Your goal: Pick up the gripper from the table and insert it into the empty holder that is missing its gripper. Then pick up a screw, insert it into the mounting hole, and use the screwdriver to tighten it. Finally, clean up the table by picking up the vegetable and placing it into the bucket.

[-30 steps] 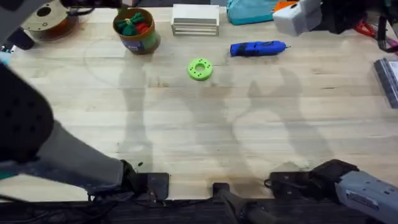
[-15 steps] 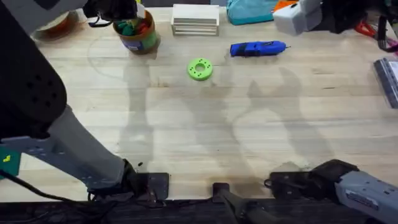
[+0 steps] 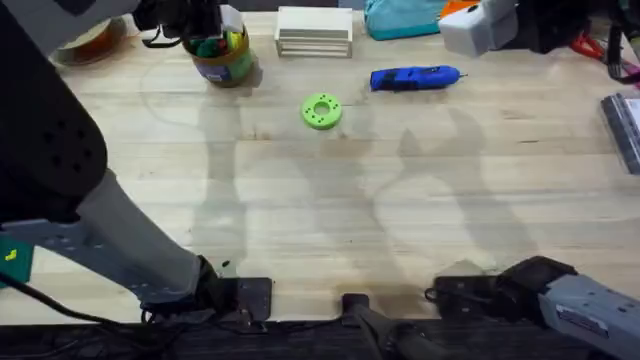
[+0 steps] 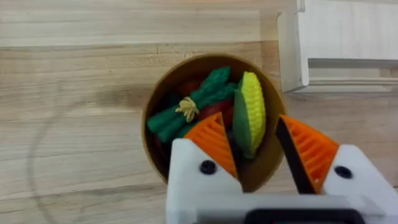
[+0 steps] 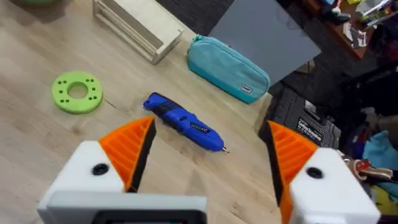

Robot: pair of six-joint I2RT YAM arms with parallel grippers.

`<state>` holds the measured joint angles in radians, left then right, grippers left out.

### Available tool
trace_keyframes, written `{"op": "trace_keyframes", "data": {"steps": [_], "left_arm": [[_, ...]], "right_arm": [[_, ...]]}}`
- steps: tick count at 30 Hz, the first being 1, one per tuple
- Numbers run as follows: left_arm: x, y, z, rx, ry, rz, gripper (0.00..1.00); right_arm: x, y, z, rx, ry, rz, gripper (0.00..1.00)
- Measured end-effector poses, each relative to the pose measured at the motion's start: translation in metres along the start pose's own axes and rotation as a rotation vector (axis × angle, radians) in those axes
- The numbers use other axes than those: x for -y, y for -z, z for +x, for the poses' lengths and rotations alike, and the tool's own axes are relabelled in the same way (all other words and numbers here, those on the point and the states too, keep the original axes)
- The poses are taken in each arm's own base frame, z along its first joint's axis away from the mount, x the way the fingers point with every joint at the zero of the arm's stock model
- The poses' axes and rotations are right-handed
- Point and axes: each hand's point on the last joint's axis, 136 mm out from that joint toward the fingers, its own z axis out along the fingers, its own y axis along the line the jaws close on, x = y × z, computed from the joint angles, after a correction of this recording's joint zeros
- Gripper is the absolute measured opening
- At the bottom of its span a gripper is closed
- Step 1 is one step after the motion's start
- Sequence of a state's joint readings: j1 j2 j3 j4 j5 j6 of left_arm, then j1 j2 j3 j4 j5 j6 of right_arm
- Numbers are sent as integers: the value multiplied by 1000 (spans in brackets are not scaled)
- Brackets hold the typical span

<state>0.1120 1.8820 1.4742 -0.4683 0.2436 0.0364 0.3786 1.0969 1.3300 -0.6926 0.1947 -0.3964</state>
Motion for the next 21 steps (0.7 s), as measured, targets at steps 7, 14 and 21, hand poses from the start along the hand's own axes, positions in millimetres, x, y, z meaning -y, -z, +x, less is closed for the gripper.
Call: {"op": "trace_keyframes", "data": {"steps": [7,14,21], "left_arm": [[0,0,0,0,1,0,561],[10,41,-5,5,-2,0,806],[36,144,2,25,-55,-3,892]], "right_arm": [[0,0,0,0,0,0,990],[3,1,-5,23,-106,12,990],[15,29,1,48,-265,44,989]]}}
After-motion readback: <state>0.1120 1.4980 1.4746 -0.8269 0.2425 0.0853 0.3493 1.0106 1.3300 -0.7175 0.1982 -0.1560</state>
